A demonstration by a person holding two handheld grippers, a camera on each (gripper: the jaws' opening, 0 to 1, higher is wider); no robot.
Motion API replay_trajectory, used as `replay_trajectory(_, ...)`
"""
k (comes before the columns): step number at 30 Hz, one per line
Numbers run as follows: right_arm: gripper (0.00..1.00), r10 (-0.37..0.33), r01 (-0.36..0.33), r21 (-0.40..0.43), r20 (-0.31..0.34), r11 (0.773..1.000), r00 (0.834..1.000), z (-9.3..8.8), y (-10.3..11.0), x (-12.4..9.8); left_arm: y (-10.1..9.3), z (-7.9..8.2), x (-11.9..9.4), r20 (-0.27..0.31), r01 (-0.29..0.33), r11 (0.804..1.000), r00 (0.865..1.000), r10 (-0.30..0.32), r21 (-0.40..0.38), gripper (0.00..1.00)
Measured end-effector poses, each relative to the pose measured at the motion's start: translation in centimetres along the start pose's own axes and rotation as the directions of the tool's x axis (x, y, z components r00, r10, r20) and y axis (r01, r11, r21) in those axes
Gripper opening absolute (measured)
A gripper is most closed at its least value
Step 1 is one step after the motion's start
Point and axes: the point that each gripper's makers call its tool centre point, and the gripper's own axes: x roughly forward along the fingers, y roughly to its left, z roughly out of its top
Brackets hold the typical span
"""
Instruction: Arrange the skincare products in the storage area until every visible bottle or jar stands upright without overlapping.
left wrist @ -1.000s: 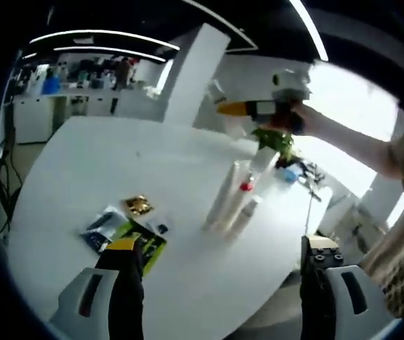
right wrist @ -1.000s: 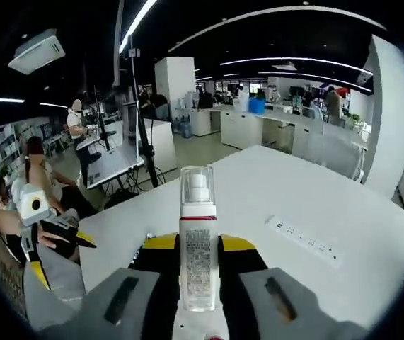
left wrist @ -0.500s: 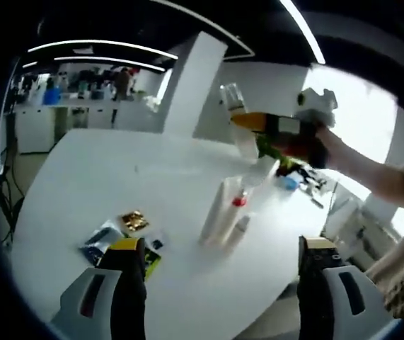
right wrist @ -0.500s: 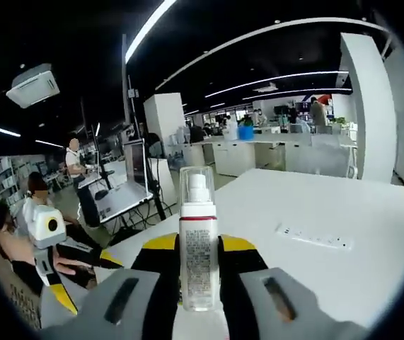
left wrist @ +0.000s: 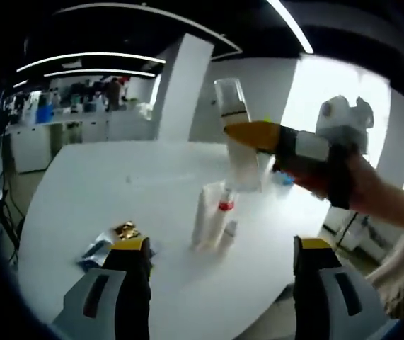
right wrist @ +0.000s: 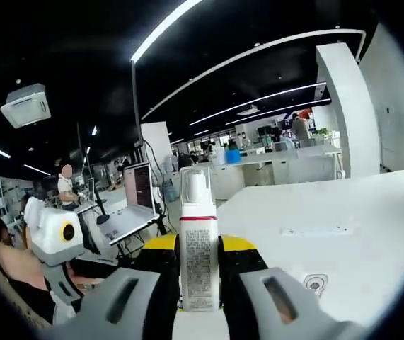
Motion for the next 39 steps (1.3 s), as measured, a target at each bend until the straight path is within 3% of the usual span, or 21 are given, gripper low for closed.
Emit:
replay_trajectory(7, 0.20, -0.029, 0.029, -0.009, 0.030, 1.000, 0.999, -0.3, 1.2, -1.3, -0.8, 0.1, 0.4, 0.010, -0.015, 1.000, 1.000, 0.015, 0.009, 0.75)
replay_trajectory(14, 0.20, -0.037, 0.041, -0.078, 0.055, 0.996, 0.998, -0.8, 2.5, -2.4, -2.0, 1.0, 0.8, 0.041, -0.021, 0.998, 0.999, 0.018, 0.062, 0.67)
replay_trajectory(23, 0.20, -0.036, 0.041, -0.056, 0.073, 0.998, 0.997, -1.3, 2.7, -3.7, -3.5, 1.5, 1.8, 0.061, 0.000, 0.995, 0.998, -0.006, 0.101, 0.62)
replay_trajectory(31, 0.20, -0.038, 0.040, -0.029, 0.075, 0.999, 0.996, -1.8, 2.8, -4.6, -3.0, 1.3, 1.9, 0.044, -0.011, 0.992, 0.999, 0.005, 0.127, 0.61)
replay_trajectory(39, 0.20, -0.045, 0.044, 0.017, 0.086, 0.999, 0.995, -1.6, 2.4, -4.8, -3.9, 1.4, 2.0, 0.041, 0.034, 0.985, 0.998, -0.042, 0.169, 0.46)
